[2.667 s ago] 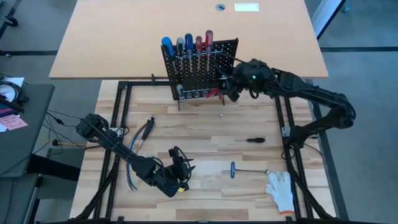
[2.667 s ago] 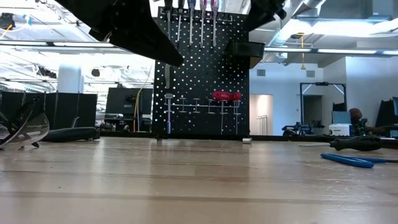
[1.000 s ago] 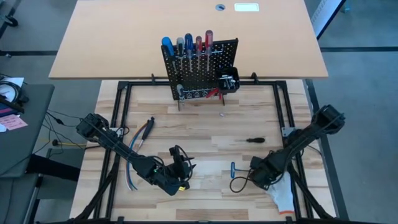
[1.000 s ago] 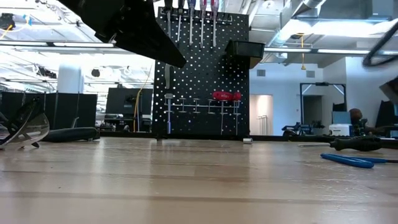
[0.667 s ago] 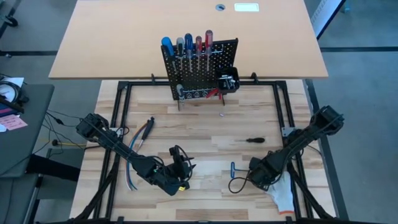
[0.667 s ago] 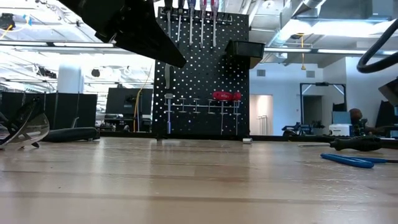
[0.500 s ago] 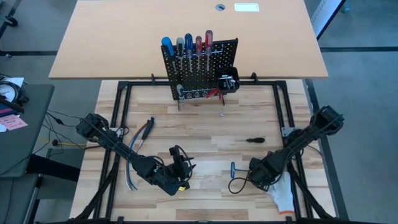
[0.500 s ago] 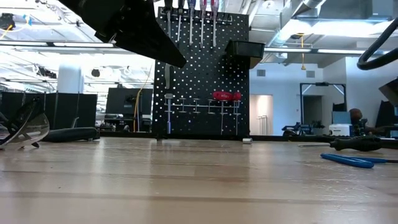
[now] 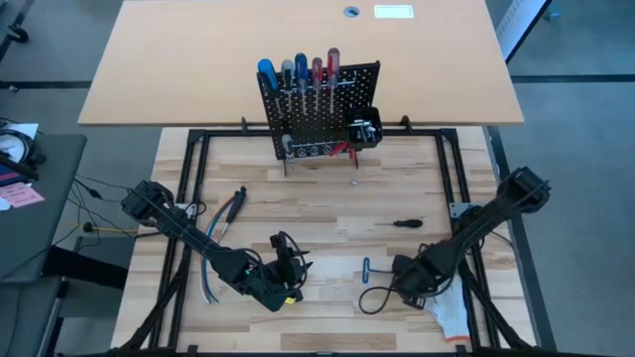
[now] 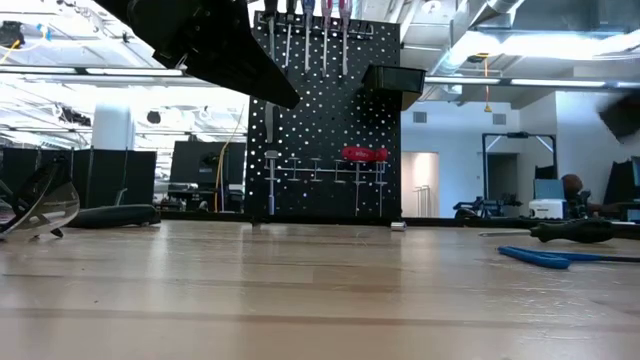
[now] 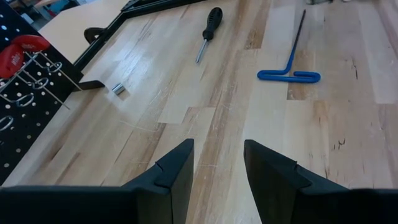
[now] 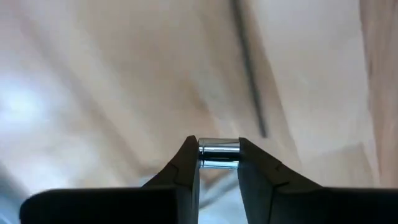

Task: Hang tools onto peg board
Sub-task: Put the socket into the black bin on the pegboard

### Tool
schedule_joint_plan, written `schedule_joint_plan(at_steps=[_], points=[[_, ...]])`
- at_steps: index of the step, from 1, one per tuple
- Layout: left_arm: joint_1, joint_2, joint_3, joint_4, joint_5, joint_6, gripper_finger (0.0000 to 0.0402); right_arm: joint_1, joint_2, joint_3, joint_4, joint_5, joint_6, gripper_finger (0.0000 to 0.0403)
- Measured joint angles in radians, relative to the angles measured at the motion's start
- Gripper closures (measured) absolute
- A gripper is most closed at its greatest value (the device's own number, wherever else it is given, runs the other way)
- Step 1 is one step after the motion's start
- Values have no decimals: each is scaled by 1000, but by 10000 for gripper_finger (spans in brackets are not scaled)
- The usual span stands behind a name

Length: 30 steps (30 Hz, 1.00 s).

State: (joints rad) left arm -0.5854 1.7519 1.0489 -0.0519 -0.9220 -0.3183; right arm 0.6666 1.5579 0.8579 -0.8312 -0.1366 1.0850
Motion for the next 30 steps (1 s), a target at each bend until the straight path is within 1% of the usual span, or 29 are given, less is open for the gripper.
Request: schedule_joint_plan(at_steps=[4, 7, 8, 9, 12, 18, 20, 22, 24, 30], points=[[0, 0, 0, 2, 0, 0, 265, -7, -46, 71, 43, 29, -83, 325], [0, 0, 0, 2, 0, 0, 265, -41, -61, 125, 103, 92, -223, 325], [0, 0, 0, 2, 0, 0, 265, -54, -64, 144, 111, 140, -284, 324], [0, 0, 0, 1, 0, 0, 265, -72, -64, 167, 110, 199, -345, 324], [0, 0, 0, 0, 0, -1, 265, -146, -64, 245, 112, 420, -526, 324], [0, 0, 0, -2, 0, -6, 265, -375, -65, 396, 158, 863, -864, 323], [0, 0, 0, -2, 0, -7, 265, -445, -77, 453, 184, 963, -960, 323], [0, 0, 0, -3, 2, -11, 265, -526, -91, 503, 210, 984, -1040, 322], [0, 0, 0, -3, 9, -12, 265, -607, -106, 532, 239, 968, -1073, 322], [-1, 0, 0, -4, 23, -39, 265, -827, -116, 543, 241, 874, -1055, 316]])
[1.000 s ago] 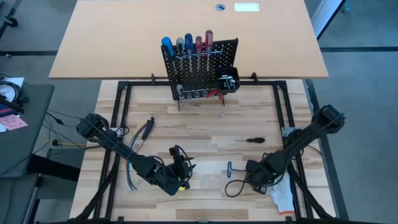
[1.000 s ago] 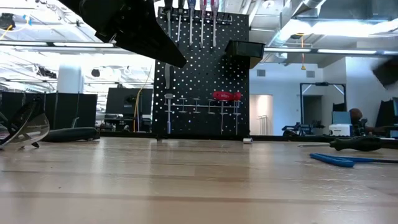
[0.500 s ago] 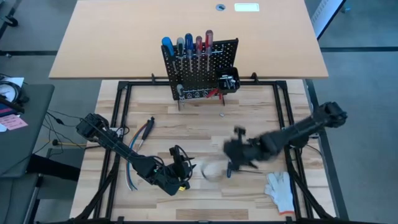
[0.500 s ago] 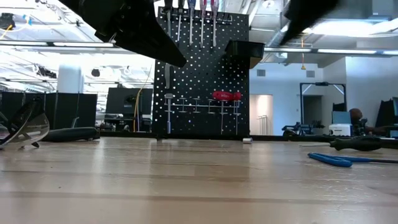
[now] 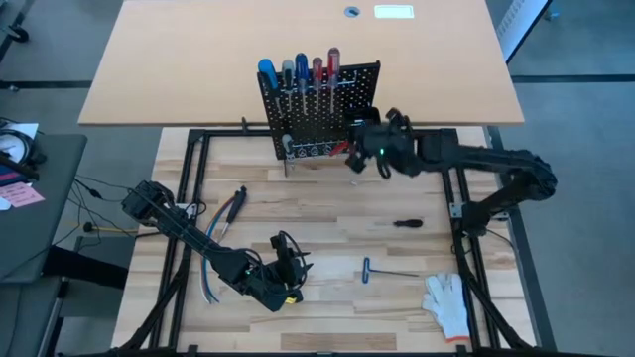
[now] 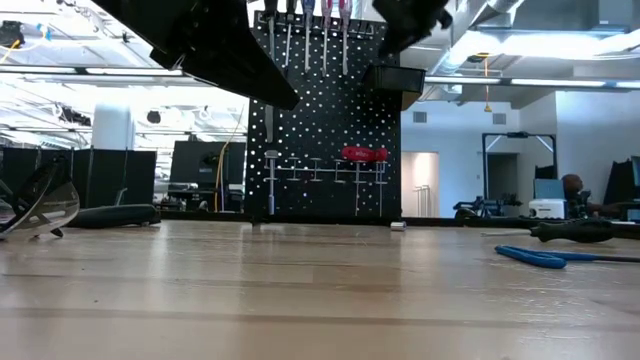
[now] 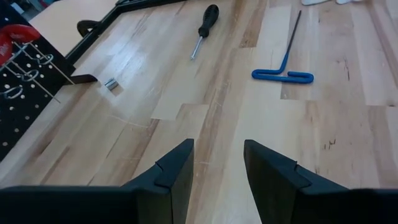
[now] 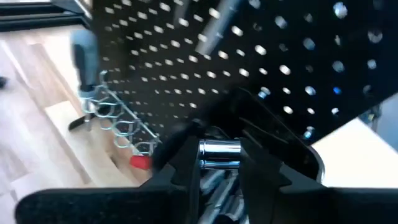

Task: Hang tools onto peg board
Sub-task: Put the socket into the black bin on the pegboard, then hang the pick tool on the pegboard

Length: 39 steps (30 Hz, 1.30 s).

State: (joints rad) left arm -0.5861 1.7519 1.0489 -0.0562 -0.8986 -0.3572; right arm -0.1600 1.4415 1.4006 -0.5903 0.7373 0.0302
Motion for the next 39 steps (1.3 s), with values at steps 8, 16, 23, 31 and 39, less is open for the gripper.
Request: schedule_joint_plan(at_steps=[8, 16, 23, 31, 39], points=[[-7, 0, 0, -5, 0, -7, 265, -99, 4, 0, -1, -86, -6, 246], [-7, 0, 0, -5, 0, -7, 265, -72, -22, 0, 2, -87, -63, 175], [-7, 0, 0, -5, 0, -7, 265, -52, -78, 1, 5, -88, -64, 164], [-7, 0, 0, 3, 0, -12, 265, -52, -95, 1, -4, -167, -84, 156], [-7, 0, 0, 3, 0, -14, 265, -93, -83, 1, -7, -214, -62, 135]])
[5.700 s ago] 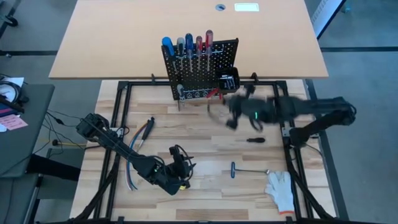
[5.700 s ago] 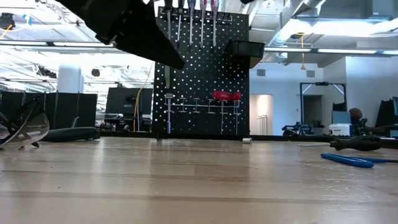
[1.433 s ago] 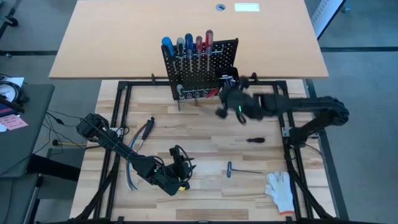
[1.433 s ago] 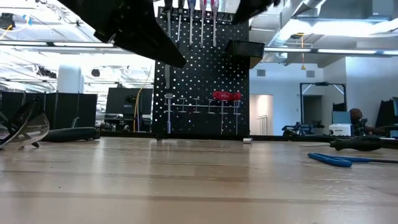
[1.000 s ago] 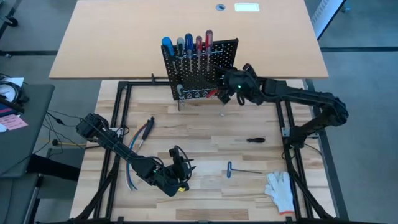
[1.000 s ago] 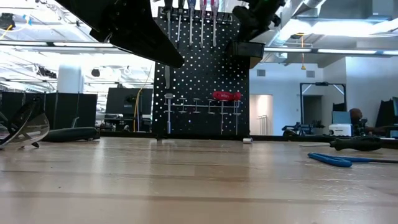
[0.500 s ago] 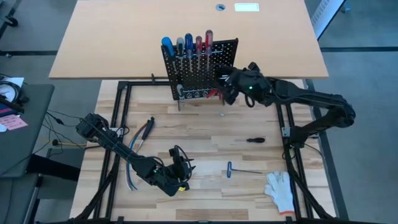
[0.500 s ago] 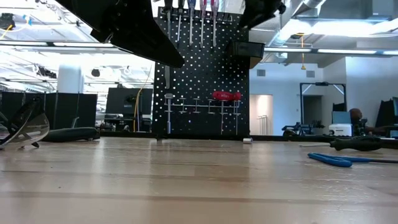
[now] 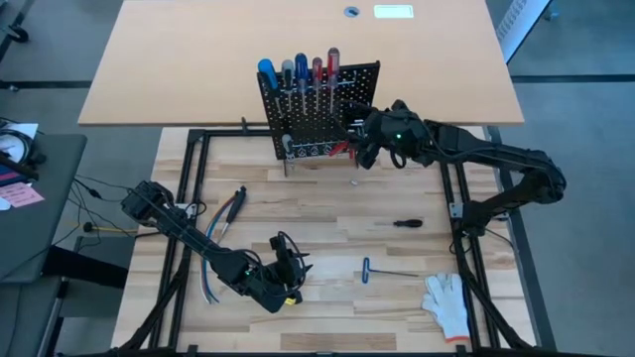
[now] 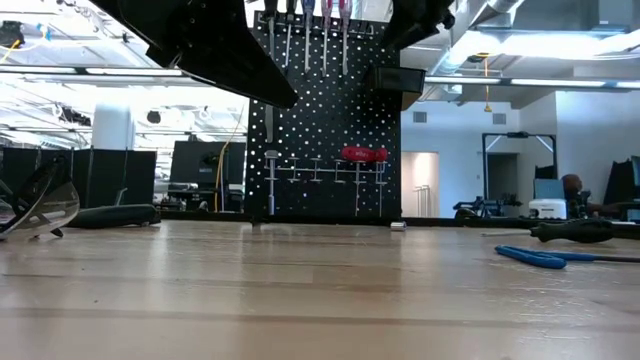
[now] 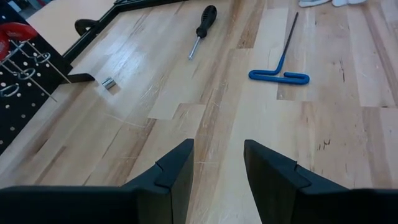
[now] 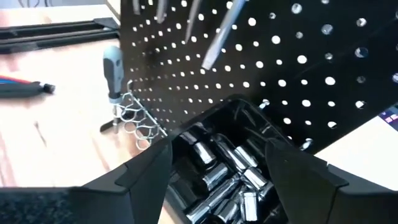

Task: Hang tools onto peg board
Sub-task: Hang the pick tool on the pegboard

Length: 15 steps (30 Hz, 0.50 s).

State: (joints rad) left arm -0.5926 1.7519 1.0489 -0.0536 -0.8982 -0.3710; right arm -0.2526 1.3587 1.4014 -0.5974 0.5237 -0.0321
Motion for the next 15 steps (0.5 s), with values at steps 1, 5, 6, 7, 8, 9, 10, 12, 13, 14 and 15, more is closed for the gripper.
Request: schedule_joint_plan(at_steps=[1, 5, 6, 7, 8, 9, 10, 12, 13, 14, 15], points=[[0, 0, 0, 0, 0, 0, 265, -4, 1, 0, 1, 1, 1, 135], [0, 0, 0, -1, 0, 0, 265, 17, -8, 0, -8, 7, -51, 135], [0, 0, 0, -1, 0, 0, 265, 39, -14, 0, -15, 10, -67, 135], [0, 0, 0, -1, 0, 0, 265, 69, -23, 0, -23, 10, -75, 136], [-2, 0, 0, -2, 0, 0, 265, 101, -32, 0, -39, 9, -80, 136], [-3, 0, 0, -2, 0, 1, 265, 144, -38, 0, -60, 9, -82, 136], [-5, 0, 0, -2, 0, 3, 265, 186, -43, 0, -85, 9, -84, 137], [-9, 0, 0, -1, 0, 3, 265, 280, -49, 0, -152, 8, -77, 137], [-11, 0, 0, -2, 0, 2, 265, 332, -51, 0, -187, 8, -59, 137], [-14, 0, 0, -2, 0, 0, 265, 383, -54, 0, -224, 8, -27, 137], [-16, 0, 0, -1, 0, -1, 265, 437, -55, 0, -262, 8, 17, 137]])
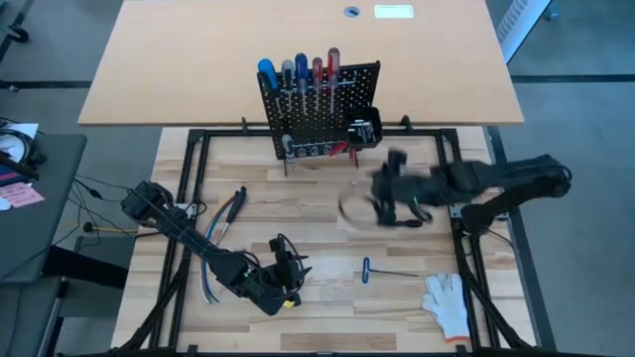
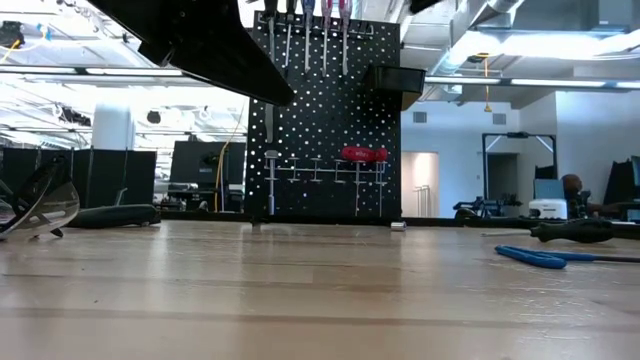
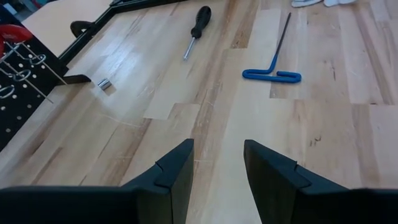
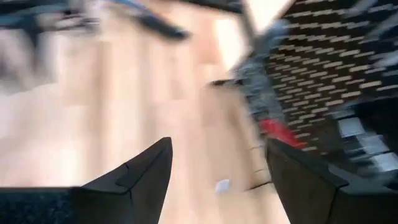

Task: Hang tools onto peg board
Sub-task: Hang the pick tool on the pegboard

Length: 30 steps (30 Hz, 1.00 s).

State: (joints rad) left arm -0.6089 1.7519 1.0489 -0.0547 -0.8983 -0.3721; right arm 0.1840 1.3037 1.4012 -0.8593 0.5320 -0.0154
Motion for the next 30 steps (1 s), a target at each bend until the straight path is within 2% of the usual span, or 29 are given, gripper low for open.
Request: schedule_joint_plan(at_steps=[3, 7, 12, 15, 19, 22, 26, 30], points=[[-7, 0, 0, 2, 0, 0, 265, 165, -4, -54, -58, -12, 184, 137], [-12, 0, 0, 2, 0, -2, 265, 400, -1, -239, -58, -19, 465, 138], [-12, 0, 0, 3, 0, -16, 265, 602, 7, -543, 165, -40, 798, 141], [-11, 0, 0, 16, 0, -16, 265, 614, 34, -704, 396, -20, 854, 149], [1, 0, 0, 45, -1, 3, 265, 556, 111, -823, 645, -40, 786, 166], [12, 0, 0, 55, -1, 7, 265, 502, 165, -840, 735, -57, 712, 179], [17, 0, 0, 54, 1, -7, 265, 436, 264, -841, 841, -142, 633, 205], [16, 0, -1, 64, 2, -5, 265, 390, 368, -829, 975, -127, 586, 257]])
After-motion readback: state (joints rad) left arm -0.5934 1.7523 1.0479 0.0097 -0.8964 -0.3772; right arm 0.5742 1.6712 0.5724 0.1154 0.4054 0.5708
